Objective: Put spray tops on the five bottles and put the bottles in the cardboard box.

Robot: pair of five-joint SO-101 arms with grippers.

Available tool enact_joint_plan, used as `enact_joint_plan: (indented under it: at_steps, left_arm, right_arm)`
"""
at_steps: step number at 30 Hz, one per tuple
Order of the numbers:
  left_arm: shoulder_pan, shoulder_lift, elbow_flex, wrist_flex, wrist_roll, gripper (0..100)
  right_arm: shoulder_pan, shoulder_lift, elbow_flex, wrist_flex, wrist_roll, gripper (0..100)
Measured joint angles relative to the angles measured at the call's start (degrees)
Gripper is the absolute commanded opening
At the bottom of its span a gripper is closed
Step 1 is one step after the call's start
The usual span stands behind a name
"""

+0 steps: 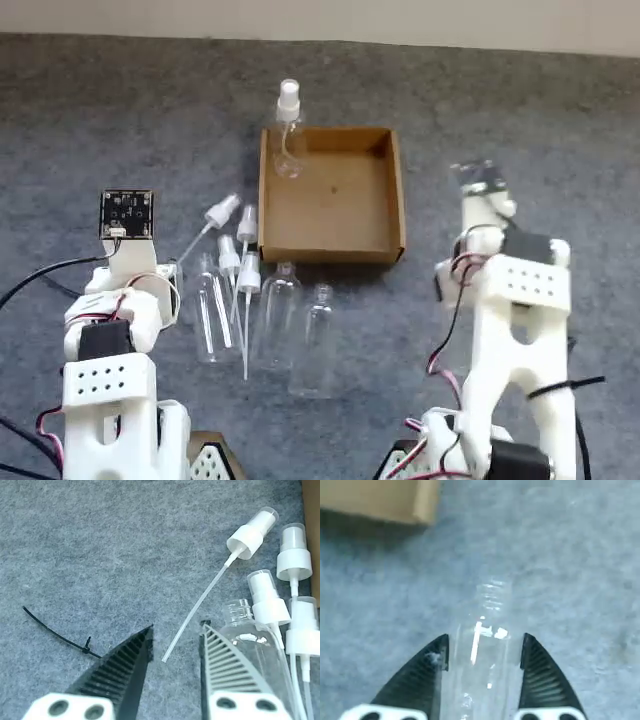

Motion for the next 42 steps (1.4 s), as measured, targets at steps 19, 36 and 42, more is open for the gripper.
enact_joint_plan:
  at_steps: [19, 36, 42]
  left_arm:
    - [0.0, 0.0, 2.29, -2.46, 0.0, 15]
    - [0.0, 0.0, 2.64, -3.34, 0.0, 15]
    - [0.0, 0.0, 2.64, -3.34, 0.0, 15]
  right_arm:
    - [7.21, 39.21, -26.73, -3.96, 0.09, 23.4]
    - [7.38, 39.21, -24.35, -3.96, 0.09, 20.6]
    - [7.38, 39.21, -24.35, -3.96, 0.09, 9.5]
